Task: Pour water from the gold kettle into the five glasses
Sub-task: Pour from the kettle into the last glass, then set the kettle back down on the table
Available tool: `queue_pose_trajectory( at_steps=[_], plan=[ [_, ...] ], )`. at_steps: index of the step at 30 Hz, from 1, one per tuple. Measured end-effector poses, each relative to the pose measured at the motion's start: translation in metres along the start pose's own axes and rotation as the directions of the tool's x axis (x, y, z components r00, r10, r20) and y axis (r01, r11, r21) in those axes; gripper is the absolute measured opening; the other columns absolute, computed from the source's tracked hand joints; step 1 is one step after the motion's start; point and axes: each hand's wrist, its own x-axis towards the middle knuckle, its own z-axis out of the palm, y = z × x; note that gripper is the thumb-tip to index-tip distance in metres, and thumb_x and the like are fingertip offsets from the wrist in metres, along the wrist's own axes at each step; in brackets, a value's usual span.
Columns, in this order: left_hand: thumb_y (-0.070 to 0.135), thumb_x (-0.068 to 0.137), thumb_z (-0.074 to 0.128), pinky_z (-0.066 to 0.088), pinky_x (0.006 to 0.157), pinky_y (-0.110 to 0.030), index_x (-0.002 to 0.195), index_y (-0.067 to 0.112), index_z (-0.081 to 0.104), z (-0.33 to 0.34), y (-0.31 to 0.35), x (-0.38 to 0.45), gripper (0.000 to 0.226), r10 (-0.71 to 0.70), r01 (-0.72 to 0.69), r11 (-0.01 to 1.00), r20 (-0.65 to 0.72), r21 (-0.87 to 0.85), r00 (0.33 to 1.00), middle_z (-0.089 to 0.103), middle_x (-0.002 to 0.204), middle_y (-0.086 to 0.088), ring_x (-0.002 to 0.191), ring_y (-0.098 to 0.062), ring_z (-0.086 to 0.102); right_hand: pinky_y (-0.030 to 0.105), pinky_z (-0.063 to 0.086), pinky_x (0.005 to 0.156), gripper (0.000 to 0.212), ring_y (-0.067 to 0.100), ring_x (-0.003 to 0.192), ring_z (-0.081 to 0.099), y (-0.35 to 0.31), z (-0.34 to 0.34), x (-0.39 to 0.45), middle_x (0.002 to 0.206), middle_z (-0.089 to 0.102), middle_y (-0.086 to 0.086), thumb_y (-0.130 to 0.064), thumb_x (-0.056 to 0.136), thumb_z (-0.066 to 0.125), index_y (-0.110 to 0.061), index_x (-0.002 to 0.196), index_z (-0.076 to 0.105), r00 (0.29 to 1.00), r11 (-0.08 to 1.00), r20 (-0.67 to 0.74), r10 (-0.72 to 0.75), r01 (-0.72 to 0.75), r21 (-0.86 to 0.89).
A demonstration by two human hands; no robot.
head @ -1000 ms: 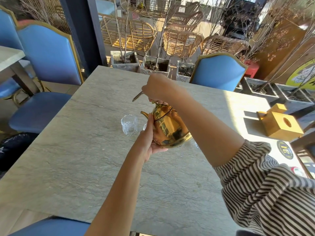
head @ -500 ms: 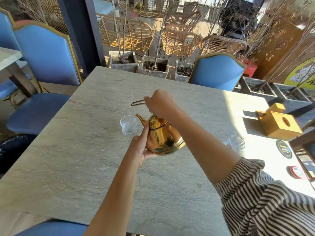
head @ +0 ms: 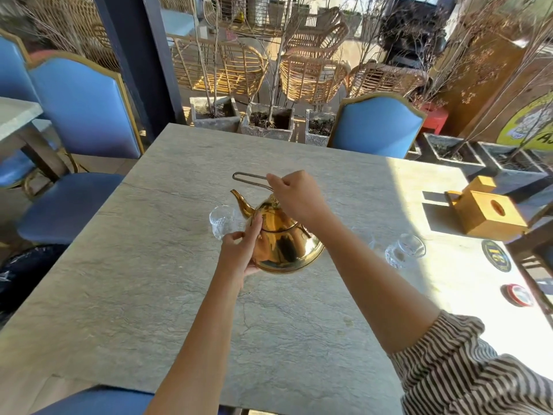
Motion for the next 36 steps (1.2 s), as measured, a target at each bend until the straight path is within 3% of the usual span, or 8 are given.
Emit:
queue_pose_trajectory(
  at_steps=[4,8,10,15,19,25,31,36],
  plan=[
    [0.087,0.022,0.085,0.066,0.082,-0.053,0.144,0.008,0.052,0.010,-0.004,-0.013,0.149,0.015,-0.017,0.999,0.031,0.044,0.999,0.068,0.137,-0.019,0.117,-0.035,0.072,0.027,0.030,0.048,0.054,0.021,0.045,0.038,0.018,-0.014,-0.023,0.049,0.042,0.011,-0.035,0.098,0.052,-0.006,0.053,0.050,1.000,0.994,-0.019,-0.006,0.008,0.106],
    [0.063,0.070,0.086,0.063,0.094,-0.056,0.145,0.010,0.045,0.028,-0.014,-0.032,0.100,-0.022,0.017,0.994,0.044,0.108,0.999,0.062,0.141,-0.018,0.121,-0.035,0.068,0.019,0.020,0.039,0.058,0.014,0.040,0.027,0.042,-0.033,-0.054,0.044,0.033,0.003,-0.040,0.096,0.054,-0.009,0.049,0.040,0.995,0.992,-0.090,-0.044,0.053,0.111],
    [0.057,0.078,0.083,0.061,0.098,-0.057,0.146,0.011,0.043,0.039,-0.024,-0.039,0.091,-0.038,0.031,0.988,0.047,0.153,0.998,0.058,0.145,-0.019,0.126,-0.037,0.065,0.022,0.021,0.041,0.059,0.014,0.041,0.025,0.055,-0.043,-0.070,0.044,0.030,0.002,-0.040,0.096,0.055,-0.010,0.049,0.036,0.993,0.989,-0.118,-0.031,0.048,0.142],
    [0.061,0.068,0.086,0.059,0.102,-0.057,0.146,0.013,0.041,0.070,-0.052,-0.059,0.102,-0.071,0.049,0.978,0.099,0.204,0.993,0.058,0.147,-0.020,0.127,-0.038,0.065,0.021,0.022,0.041,0.058,0.015,0.042,0.028,0.091,-0.068,-0.108,0.045,0.032,0.005,-0.039,0.095,0.057,-0.008,0.050,0.038,0.985,0.985,-0.175,0.011,0.019,0.170],
    [0.054,0.079,0.083,0.059,0.097,-0.051,0.151,0.013,0.040,0.099,-0.078,-0.070,0.094,-0.110,0.073,0.966,0.140,0.246,0.984,0.058,0.149,-0.020,0.128,-0.038,0.064,0.021,0.022,0.041,0.059,0.015,0.041,0.027,0.124,-0.089,-0.135,0.045,0.033,0.005,-0.040,0.095,0.057,-0.010,0.049,0.037,0.979,0.983,-0.200,0.043,-0.006,0.182],
    [0.058,0.069,0.088,0.059,0.094,-0.052,0.156,0.014,0.037,0.143,-0.119,-0.082,0.110,-0.178,0.127,0.965,0.218,0.229,0.959,0.056,0.151,-0.020,0.130,-0.040,0.063,0.026,0.026,0.044,0.059,0.016,0.042,0.033,0.176,-0.113,-0.169,0.044,0.036,0.007,-0.043,0.094,0.056,-0.010,0.049,0.041,0.971,0.982,-0.215,0.103,-0.065,0.179],
    [0.044,0.084,0.084,0.058,0.087,-0.052,0.142,0.010,0.046,0.180,-0.146,-0.093,0.077,-0.236,0.166,0.953,0.275,0.255,0.932,0.058,0.149,-0.017,0.116,-0.031,0.063,0.029,0.025,0.045,0.059,0.012,0.041,0.032,0.221,-0.130,-0.192,0.042,0.037,0.003,-0.038,0.095,0.059,-0.013,0.046,0.039,0.963,0.994,-0.257,0.082,-0.061,0.087],
    [0.041,0.087,0.082,0.056,0.099,-0.057,0.150,0.009,0.041,0.202,-0.159,-0.098,0.082,-0.253,0.165,0.940,0.288,0.297,0.924,0.054,0.153,-0.019,0.137,-0.040,0.058,0.027,0.026,0.044,0.059,0.011,0.039,0.032,0.251,-0.138,-0.201,0.040,0.039,0.002,-0.037,0.094,0.061,-0.013,0.043,0.041,0.949,0.989,-0.295,0.116,-0.083,0.121]
  ],
)
